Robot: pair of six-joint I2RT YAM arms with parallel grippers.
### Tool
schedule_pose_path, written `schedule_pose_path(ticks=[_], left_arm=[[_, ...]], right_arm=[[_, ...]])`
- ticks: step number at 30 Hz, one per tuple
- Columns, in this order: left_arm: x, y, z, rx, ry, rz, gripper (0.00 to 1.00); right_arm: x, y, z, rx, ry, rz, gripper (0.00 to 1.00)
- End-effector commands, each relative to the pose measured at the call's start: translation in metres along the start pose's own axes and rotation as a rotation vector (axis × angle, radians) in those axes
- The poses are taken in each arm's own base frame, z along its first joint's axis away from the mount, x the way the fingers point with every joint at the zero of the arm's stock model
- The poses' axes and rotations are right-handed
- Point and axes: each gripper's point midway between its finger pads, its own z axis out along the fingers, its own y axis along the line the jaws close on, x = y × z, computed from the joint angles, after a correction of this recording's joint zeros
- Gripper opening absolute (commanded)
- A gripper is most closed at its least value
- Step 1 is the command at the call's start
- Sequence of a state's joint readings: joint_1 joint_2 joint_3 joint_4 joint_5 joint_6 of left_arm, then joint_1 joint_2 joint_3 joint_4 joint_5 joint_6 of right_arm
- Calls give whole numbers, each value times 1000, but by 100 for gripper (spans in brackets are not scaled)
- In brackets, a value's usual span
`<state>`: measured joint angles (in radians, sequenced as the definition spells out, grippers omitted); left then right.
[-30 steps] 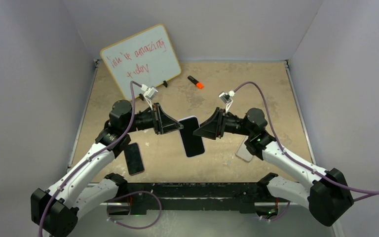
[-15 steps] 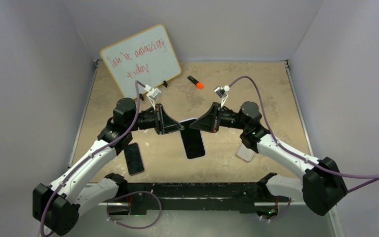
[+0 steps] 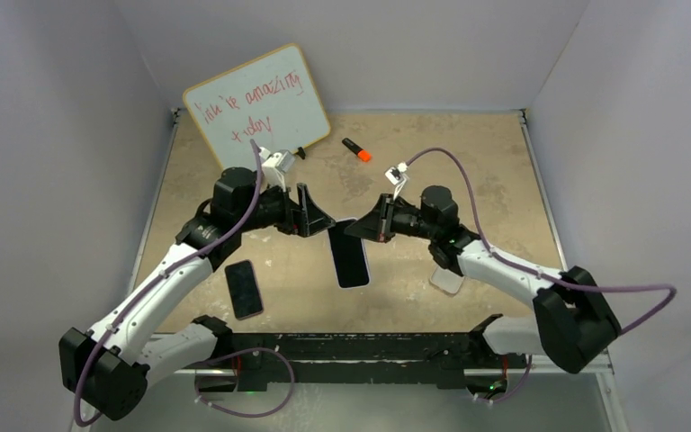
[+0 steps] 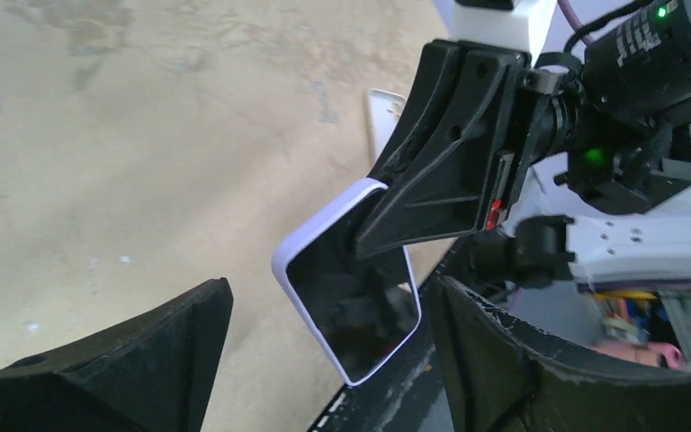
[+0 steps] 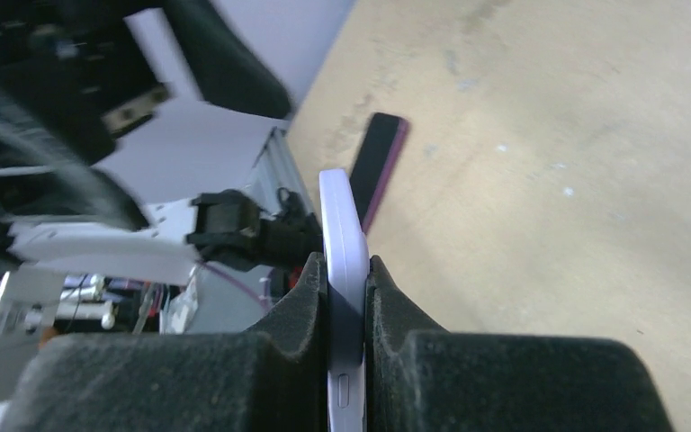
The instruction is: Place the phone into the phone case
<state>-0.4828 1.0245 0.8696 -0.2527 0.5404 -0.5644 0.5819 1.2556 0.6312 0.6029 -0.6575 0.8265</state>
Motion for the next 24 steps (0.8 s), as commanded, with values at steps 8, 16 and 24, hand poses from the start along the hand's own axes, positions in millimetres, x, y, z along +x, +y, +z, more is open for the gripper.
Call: schedule_pose_path(ticks=[8, 16, 24], left_arm=[[-4, 61, -23, -347, -16, 172, 88], [7, 73, -28, -387, -34, 158, 89], [2, 76, -30, -415, -44, 172, 89]], right_arm=[[4, -105, 49, 208, 21, 123, 0], [24, -153, 72, 233, 134, 209, 0], [25, -192, 55, 371, 142, 222, 31]])
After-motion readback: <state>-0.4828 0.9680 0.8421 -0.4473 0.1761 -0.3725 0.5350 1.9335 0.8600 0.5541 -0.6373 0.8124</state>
